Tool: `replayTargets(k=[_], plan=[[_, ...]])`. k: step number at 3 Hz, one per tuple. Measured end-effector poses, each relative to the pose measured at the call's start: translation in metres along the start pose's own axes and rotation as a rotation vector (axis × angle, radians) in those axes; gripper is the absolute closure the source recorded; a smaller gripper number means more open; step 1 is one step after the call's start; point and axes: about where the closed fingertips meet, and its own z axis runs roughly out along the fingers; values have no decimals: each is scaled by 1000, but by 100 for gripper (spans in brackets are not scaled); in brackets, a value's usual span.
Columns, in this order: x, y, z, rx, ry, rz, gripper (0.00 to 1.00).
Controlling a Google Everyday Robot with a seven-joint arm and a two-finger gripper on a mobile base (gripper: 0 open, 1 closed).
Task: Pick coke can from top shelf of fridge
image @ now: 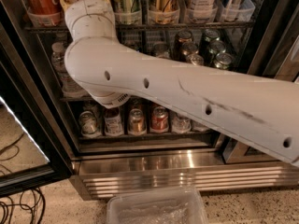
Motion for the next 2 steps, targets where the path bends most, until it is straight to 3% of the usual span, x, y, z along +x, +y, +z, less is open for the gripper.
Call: replayTargets(k=[1, 2], plan=[[-4, 2, 12, 13, -13, -10, 39], [-8, 13, 19, 12, -22, -18, 58]])
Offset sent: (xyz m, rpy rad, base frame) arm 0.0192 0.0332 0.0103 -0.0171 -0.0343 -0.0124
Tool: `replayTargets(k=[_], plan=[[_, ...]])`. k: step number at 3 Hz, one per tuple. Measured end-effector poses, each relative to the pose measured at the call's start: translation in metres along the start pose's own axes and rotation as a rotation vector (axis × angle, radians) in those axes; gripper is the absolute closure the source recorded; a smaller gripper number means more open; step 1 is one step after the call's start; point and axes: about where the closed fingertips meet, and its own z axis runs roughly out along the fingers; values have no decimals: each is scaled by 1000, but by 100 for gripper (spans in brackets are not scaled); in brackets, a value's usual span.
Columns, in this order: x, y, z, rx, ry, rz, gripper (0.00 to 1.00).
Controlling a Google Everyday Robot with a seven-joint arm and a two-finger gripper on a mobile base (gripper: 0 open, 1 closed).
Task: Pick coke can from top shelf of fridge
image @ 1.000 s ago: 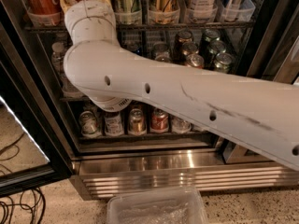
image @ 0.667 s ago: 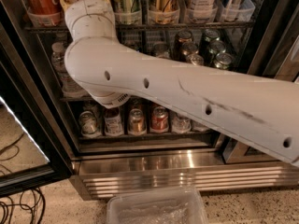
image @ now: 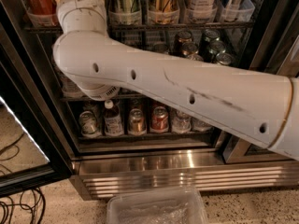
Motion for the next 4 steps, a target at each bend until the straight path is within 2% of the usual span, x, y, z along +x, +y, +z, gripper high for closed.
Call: replayTargets(k=[1, 2, 3, 4], plan=[[0, 0, 0, -1, 0, 0, 81], [-6, -3, -7, 1, -22, 5, 100], [-26, -15, -24, 11, -105, 18, 100], [-55, -23, -46, -4, -222, 33, 100]])
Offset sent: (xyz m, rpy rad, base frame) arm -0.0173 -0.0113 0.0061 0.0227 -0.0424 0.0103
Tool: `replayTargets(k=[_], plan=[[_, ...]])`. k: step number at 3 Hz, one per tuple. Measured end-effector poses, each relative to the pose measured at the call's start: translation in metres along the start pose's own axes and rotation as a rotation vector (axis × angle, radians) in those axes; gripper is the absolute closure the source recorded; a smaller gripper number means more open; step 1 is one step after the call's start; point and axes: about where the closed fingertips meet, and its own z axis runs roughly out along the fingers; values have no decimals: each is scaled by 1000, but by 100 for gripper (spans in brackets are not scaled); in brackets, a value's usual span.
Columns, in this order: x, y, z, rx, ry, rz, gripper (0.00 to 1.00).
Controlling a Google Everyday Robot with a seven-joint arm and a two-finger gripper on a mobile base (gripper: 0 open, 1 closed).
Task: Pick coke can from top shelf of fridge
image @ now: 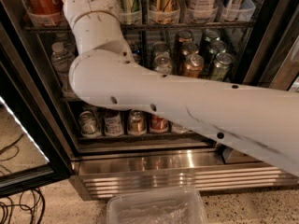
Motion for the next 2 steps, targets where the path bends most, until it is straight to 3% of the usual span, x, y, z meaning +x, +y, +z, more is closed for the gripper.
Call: replayTargets(k=[1, 2], plan=[[-18, -3, -21, -60, -28, 63, 100], [-29, -17, -41, -155, -19, 52, 100]])
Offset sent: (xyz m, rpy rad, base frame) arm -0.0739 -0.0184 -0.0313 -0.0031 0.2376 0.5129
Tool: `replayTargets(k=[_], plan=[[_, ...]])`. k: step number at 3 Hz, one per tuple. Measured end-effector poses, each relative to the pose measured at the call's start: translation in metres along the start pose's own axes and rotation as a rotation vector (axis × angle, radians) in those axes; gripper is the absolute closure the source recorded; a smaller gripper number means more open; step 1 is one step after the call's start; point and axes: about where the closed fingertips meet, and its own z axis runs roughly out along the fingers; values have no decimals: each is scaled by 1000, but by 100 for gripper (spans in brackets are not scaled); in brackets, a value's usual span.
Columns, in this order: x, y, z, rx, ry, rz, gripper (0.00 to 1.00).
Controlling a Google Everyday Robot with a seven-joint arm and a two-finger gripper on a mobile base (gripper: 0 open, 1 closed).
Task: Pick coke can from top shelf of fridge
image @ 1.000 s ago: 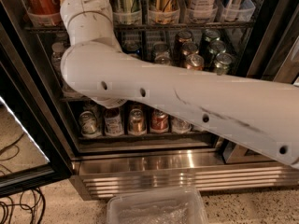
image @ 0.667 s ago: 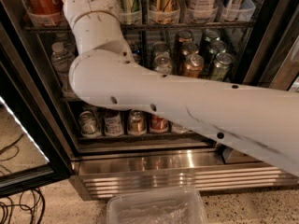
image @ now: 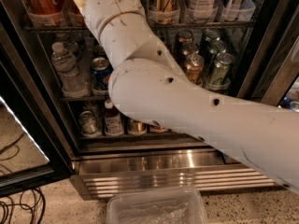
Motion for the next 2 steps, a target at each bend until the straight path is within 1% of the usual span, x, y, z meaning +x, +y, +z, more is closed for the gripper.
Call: replayTargets(k=[1, 2], plan=[[5, -10, -18, -94, 62, -5, 100], [26, 1, -24, -196, 135, 115, 100]])
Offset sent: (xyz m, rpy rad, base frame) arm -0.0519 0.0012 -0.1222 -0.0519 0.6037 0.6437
